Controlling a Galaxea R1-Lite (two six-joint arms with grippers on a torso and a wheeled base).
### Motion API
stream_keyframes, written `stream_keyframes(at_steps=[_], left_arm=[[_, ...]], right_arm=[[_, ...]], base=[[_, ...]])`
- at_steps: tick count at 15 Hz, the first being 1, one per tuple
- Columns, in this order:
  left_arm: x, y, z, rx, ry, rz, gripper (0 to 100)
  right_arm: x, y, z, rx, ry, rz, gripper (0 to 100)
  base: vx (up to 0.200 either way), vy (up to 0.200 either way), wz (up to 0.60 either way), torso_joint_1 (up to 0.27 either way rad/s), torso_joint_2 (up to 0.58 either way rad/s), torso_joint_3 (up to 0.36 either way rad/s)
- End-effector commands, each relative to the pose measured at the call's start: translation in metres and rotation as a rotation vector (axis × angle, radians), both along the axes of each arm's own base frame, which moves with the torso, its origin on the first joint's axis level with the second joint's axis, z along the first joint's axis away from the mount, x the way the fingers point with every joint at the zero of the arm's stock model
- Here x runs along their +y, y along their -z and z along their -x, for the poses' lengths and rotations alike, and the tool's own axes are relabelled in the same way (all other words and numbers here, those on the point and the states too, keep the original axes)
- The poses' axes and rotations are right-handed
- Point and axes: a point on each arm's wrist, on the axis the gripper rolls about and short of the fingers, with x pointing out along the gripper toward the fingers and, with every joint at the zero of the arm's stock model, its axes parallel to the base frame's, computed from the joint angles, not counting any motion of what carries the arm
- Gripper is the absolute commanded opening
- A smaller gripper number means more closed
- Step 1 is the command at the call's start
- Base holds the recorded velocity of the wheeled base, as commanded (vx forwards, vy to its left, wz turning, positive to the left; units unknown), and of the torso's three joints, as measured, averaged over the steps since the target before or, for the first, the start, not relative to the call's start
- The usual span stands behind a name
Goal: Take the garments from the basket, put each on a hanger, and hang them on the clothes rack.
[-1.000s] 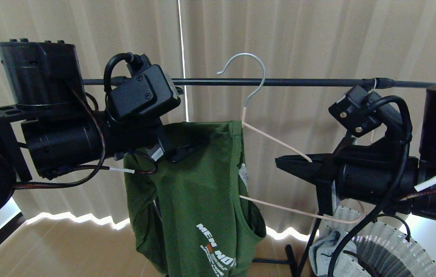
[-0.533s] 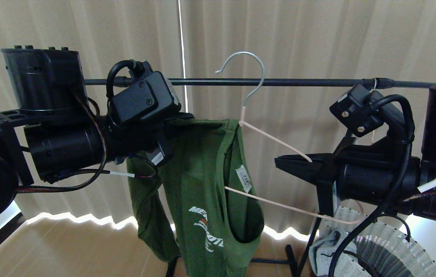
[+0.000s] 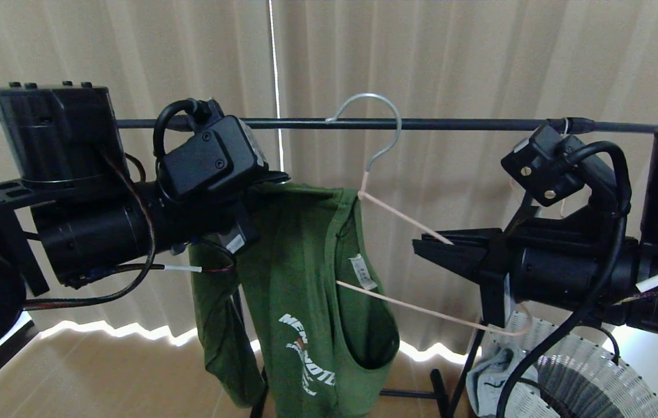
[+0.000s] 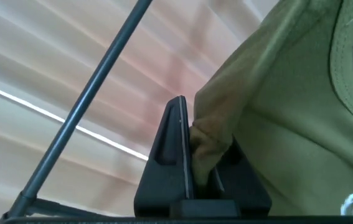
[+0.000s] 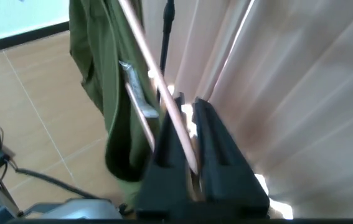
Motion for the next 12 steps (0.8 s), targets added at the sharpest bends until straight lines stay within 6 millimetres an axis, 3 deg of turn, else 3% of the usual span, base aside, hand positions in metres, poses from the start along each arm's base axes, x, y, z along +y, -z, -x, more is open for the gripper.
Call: stream_keyframes(at_steps=[1, 8, 12], left_arm=[[0.002, 0.001, 0.002, -0.002, -0.025, 0.001, 0], [0.009, -0.001, -0.002, 0.028, -0.392, 0.058, 0], [0.009, -0.004, -0.003, 0.061, -0.478, 0.146, 0]], right_arm=[[0.001, 0.001, 0.0, 0.004, 0.0, 0.006, 100], [0.002, 0.013, 0.001, 0.022, -0.01, 0.049, 100], [0.003, 0.024, 0.0, 0.044, -0.01, 0.068, 100]], base=[[0.0, 0.0, 0.0, 0.0, 0.0, 0.0], [0.0, 0.0, 0.0, 0.0, 0.0, 0.0], [0.0, 0.0, 0.0, 0.0, 0.0, 0.0]])
